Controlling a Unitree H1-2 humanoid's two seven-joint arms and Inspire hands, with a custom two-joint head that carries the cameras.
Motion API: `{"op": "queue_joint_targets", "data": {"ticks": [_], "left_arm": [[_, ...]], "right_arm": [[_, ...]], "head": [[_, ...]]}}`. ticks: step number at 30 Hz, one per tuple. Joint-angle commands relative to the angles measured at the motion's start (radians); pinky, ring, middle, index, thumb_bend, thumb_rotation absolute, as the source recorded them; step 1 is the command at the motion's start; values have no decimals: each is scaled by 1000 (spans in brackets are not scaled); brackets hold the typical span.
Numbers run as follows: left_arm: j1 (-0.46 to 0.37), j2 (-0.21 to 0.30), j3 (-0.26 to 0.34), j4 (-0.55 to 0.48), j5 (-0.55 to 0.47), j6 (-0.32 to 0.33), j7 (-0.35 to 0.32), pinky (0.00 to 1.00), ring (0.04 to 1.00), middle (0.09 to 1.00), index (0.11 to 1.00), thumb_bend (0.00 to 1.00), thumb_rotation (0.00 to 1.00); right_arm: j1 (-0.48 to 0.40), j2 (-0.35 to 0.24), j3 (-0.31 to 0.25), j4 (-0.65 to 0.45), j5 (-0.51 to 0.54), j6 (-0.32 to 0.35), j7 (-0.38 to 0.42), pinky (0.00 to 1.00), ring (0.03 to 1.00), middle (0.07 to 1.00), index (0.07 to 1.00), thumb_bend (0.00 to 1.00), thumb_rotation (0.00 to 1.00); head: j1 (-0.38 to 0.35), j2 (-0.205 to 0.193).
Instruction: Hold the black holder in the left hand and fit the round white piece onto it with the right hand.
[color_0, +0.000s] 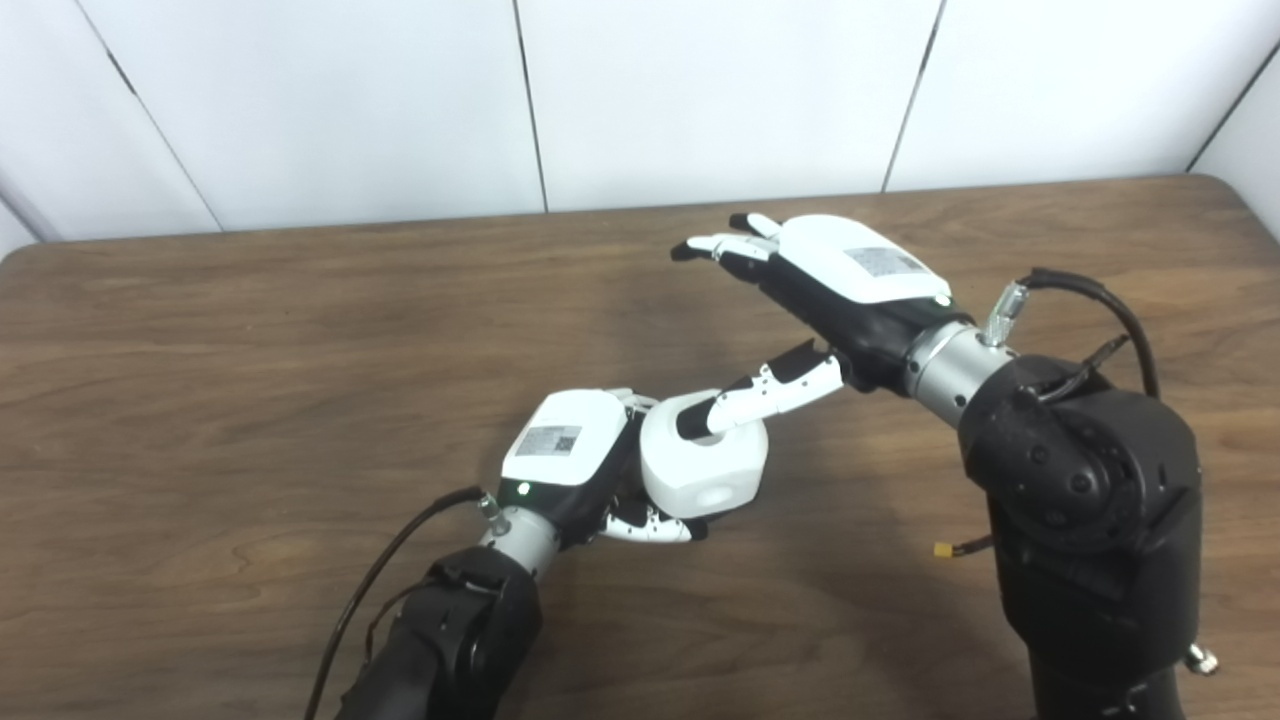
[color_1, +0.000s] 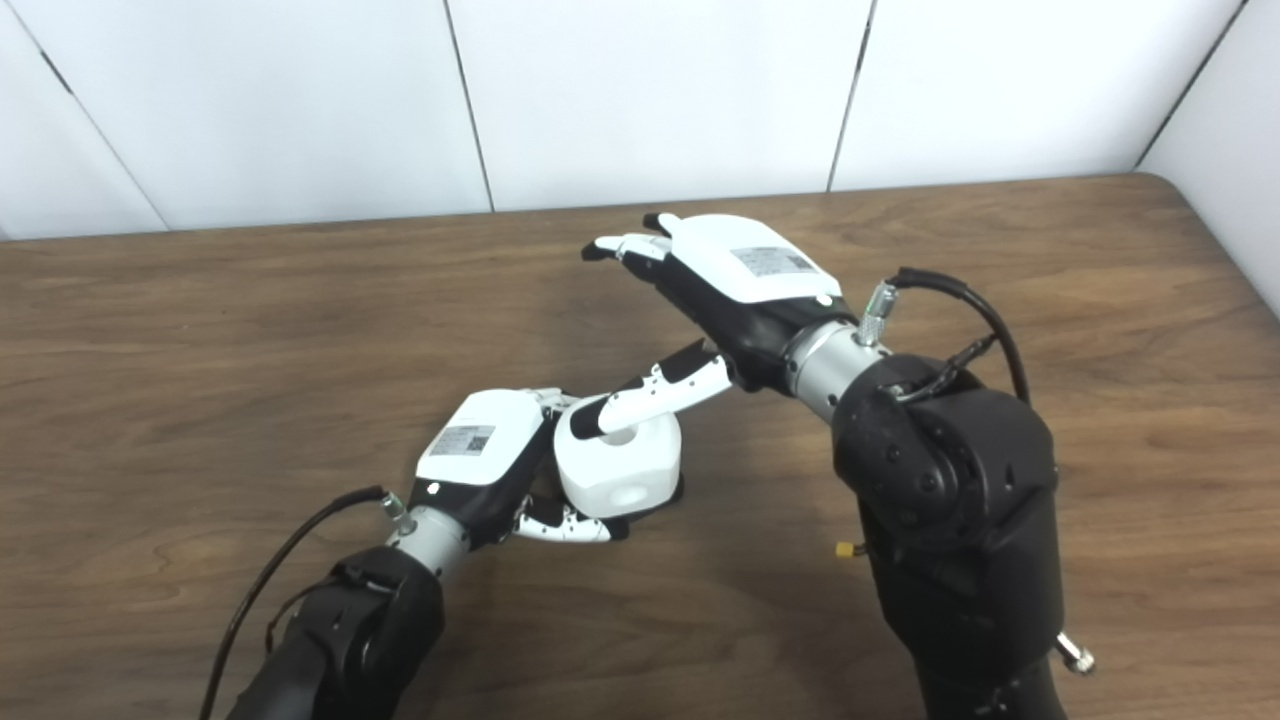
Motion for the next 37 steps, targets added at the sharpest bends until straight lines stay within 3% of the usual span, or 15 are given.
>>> {"op": "queue_joint_targets", "data": {"ticks": [1,2,4,7,15,22,29,33,37], "left_arm": [[33,24,-12,22,25,52,-127,848,863,795,496,521,74],[32,25,-12,15,32,55,-140,840,865,801,590,657,139],[27,25,-13,-11,63,77,-203,845,877,819,698,764,209],[26,19,-6,-50,111,104,-290,844,873,830,796,813,243],[23,23,27,-128,219,116,-468,870,904,876,888,835,276],[29,33,80,-155,222,96,-503,896,927,902,895,843,289],[35,48,126,-159,232,85,-493,913,931,902,903,843,264],[44,60,175,-159,227,83,-467,907,916,888,902,860,259],[46,70,225,-166,238,82,-488,898,925,901,919,855,262]], "right_arm": [[-39,0,-15,-21,-6,1,-2,1000,1000,924,906,856,641],[-39,-2,-16,-21,-8,-1,1,1000,1000,925,906,853,642],[-38,-6,-17,-18,-11,-6,-1,1000,1000,925,906,848,640],[-37,-13,-21,-14,-10,-8,-2,1000,1000,923,904,840,634],[-33,-32,-26,1,9,-6,-10,1000,1000,919,903,830,628],[-32,-50,-29,10,35,-12,-23,1000,1000,911,901,835,649],[-33,-66,-23,18,38,-19,-23,1000,1000,909,901,845,666],[-30,-72,-22,23,44,-19,-25,1000,1000,911,898,840,659],[-29,-74,-21,27,52,-19,-32,1000,1000,911,898,836,649]], "head": [[3,3],[3,3],[8,6],[12,9],[25,9],[34,9],[47,8],[53,5],[59,2]]}}
